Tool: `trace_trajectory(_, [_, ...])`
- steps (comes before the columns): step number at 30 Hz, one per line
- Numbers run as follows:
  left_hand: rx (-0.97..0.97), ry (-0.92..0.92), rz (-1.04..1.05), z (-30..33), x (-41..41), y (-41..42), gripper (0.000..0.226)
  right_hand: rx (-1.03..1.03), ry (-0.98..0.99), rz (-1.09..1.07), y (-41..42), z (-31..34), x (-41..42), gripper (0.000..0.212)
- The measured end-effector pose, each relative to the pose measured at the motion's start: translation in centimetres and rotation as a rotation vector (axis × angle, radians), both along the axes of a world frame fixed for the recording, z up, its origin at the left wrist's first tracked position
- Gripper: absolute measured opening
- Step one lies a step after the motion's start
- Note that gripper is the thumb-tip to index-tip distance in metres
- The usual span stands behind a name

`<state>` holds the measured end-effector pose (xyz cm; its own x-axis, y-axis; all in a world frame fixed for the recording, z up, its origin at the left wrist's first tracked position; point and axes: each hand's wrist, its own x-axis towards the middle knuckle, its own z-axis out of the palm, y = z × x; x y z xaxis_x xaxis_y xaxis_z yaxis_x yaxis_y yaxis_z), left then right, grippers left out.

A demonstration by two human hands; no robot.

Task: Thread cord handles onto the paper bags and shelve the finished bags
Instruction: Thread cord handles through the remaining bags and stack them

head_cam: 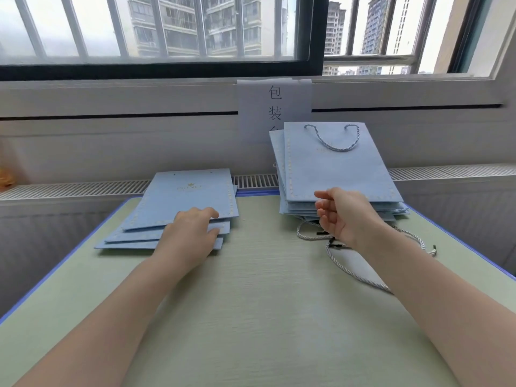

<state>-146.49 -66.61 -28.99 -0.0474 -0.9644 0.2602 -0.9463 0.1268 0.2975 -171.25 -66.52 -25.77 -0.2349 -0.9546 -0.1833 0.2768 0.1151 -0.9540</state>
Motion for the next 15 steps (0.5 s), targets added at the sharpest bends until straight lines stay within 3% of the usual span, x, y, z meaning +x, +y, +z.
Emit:
trace_trajectory(3, [-0.021, -0.013, 0.033, -0.3, 0.7, -0.3, 0.043, -0.087, 0.353, 0.024, 0.2, -0.1, 0.3, 0.024])
trace_trajectory(6, [-0.006, -0.016, 0.091, -0.4, 1.4, -0.5, 0.05, -0.258, 1.035, 0.06, 0.2, -1.2, 0.8, 0.022])
trace_trajectory(8, [0.018, -0.083, 0.127, -0.6, 1.5, -0.7, 0.053, -0.269, 1.354, 0.162, 0.5, -2.0, 1.6, 0.024])
trace_trajectory(11, [0.048, -0.183, 0.142, -0.8, 1.5, -0.9, 0.053, -0.248, 1.529, 0.326, 0.8, -2.8, 2.6, 0.024])
trace_trajectory(15, [0.091, -0.132, 0.095, -0.9, 1.5, -1.2, 0.051, -0.226, 1.579, 0.298, 0.8, -3.0, 2.5, 0.022])
